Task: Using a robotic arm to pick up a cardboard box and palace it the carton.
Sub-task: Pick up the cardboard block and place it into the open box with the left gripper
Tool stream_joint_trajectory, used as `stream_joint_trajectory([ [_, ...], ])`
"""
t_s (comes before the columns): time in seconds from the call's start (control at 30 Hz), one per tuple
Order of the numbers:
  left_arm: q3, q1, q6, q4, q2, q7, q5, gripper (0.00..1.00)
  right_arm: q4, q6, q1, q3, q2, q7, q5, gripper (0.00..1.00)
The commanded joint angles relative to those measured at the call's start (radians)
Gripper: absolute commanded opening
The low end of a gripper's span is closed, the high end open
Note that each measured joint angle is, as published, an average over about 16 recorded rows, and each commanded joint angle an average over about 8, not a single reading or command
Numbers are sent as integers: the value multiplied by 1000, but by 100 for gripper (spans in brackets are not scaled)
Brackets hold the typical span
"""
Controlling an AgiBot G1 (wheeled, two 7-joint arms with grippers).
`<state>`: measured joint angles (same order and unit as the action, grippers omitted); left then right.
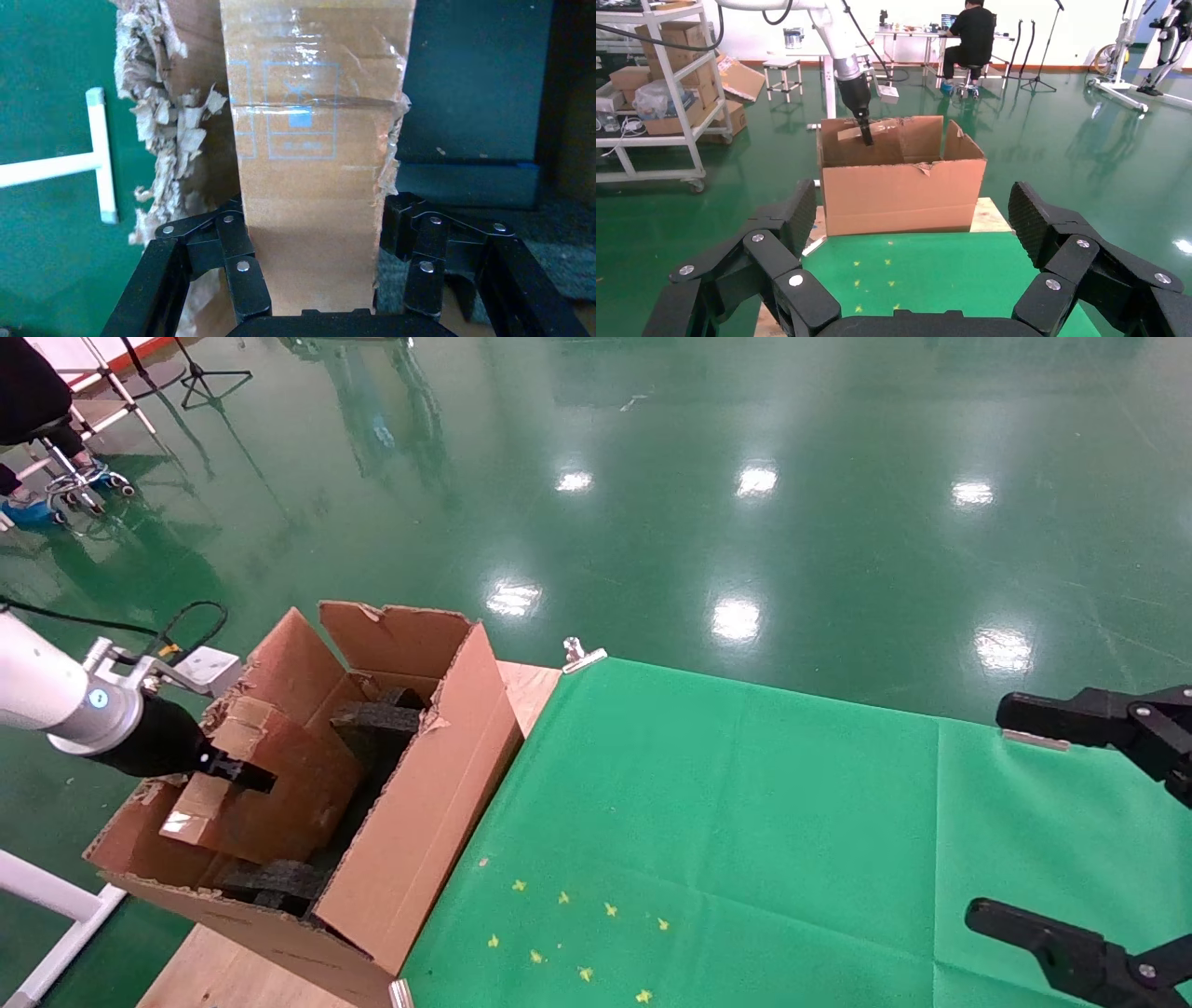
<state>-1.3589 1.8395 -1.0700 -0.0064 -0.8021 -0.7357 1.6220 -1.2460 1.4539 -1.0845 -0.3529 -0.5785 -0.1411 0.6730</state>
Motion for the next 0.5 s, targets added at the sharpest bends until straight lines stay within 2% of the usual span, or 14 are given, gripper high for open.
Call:
stream_joint_trajectory([
  [0.03,2,-10,11,2,-5,-2,-2,0,0,0,0,0,0,0,0,100],
  [0.33,15,-77,169,5,-31,-22,-22,0,0,0,0,0,0,0,0,100],
  [0.5,23,-111,210,6,-44,-30,-33,0,0,0,0,0,0,0,0,100],
])
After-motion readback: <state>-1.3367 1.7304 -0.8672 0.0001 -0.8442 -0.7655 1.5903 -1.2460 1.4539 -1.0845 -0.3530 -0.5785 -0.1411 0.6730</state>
